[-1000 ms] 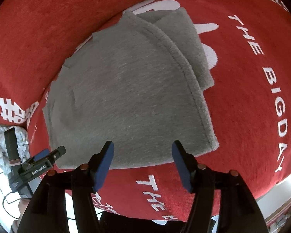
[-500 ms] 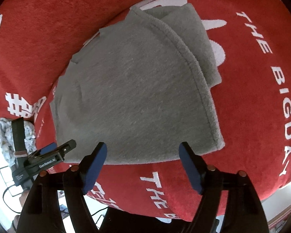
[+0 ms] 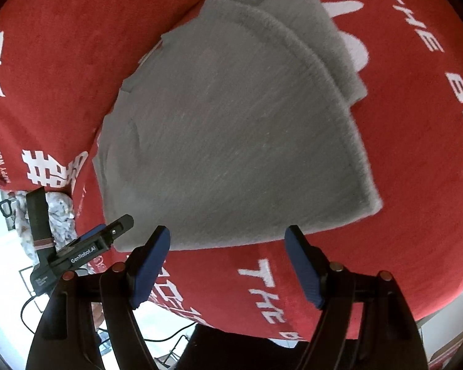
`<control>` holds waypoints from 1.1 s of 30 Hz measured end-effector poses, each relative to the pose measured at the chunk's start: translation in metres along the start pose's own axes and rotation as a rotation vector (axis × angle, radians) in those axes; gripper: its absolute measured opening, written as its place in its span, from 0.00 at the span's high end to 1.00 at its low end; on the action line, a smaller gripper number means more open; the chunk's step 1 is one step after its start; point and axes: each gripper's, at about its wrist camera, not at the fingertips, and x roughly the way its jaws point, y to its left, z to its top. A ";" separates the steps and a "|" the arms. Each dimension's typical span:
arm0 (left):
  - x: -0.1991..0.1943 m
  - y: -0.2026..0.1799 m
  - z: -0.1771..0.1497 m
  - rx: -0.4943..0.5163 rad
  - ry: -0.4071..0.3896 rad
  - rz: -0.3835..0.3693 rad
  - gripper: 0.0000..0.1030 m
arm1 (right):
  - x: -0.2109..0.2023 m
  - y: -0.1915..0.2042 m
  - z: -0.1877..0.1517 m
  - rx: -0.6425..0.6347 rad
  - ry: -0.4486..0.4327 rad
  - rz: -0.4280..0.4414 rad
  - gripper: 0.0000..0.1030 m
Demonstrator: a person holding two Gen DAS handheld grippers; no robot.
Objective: Fold small clothes
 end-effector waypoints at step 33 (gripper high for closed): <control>0.043 0.183 0.020 -0.146 0.083 -0.618 0.01 | 0.152 0.114 -0.059 0.405 -0.113 0.527 0.92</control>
